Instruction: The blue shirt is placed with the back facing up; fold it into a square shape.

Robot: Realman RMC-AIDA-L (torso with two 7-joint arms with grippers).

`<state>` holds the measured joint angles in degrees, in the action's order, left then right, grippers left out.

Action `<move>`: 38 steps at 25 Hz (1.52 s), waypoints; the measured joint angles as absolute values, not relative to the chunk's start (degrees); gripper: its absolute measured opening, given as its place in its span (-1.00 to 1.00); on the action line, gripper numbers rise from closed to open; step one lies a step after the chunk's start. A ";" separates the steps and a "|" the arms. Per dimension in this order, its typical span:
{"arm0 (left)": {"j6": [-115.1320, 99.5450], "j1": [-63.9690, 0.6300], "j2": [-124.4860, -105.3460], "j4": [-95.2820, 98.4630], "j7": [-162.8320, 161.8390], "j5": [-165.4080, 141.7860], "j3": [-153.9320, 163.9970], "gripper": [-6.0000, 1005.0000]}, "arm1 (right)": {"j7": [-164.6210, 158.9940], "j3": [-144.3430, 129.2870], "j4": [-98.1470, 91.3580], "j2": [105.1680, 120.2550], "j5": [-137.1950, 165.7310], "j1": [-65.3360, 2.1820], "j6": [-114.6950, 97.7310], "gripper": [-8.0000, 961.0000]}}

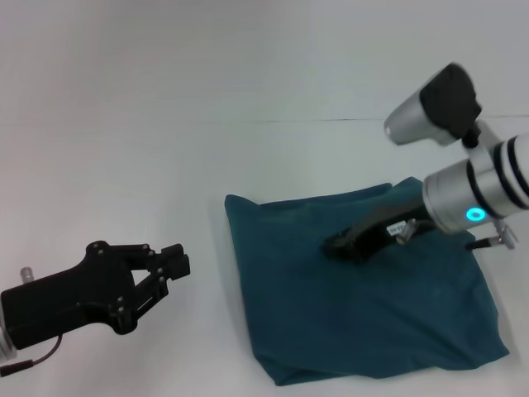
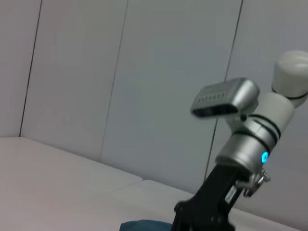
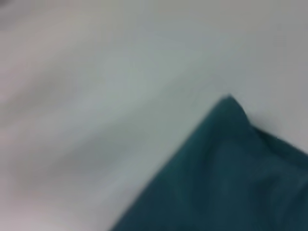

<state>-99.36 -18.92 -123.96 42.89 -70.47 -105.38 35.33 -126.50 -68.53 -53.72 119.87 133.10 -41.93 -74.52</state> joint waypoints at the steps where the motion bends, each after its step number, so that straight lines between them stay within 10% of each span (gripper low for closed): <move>1: -99.39 -19.01 -123.93 42.89 -70.56 -105.39 35.33 -0.75 | -126.66 -68.41 -55.39 119.88 132.62 -41.47 -75.55 -0.72; 8: -99.44 -19.25 -123.92 42.89 -70.60 -105.48 35.33 -0.75 | -132.70 -68.33 -69.62 119.82 132.68 -34.99 -80.66 -0.67; 18: -99.35 -19.50 -123.98 42.89 -70.28 -105.48 35.47 -0.75 | -135.43 -68.02 -68.34 120.16 140.25 -34.59 -83.24 0.27; 38: -99.31 -18.92 -124.01 42.80 -70.22 -105.46 35.49 -0.74 | -137.55 -75.78 -58.74 120.17 143.22 -39.92 -73.15 0.26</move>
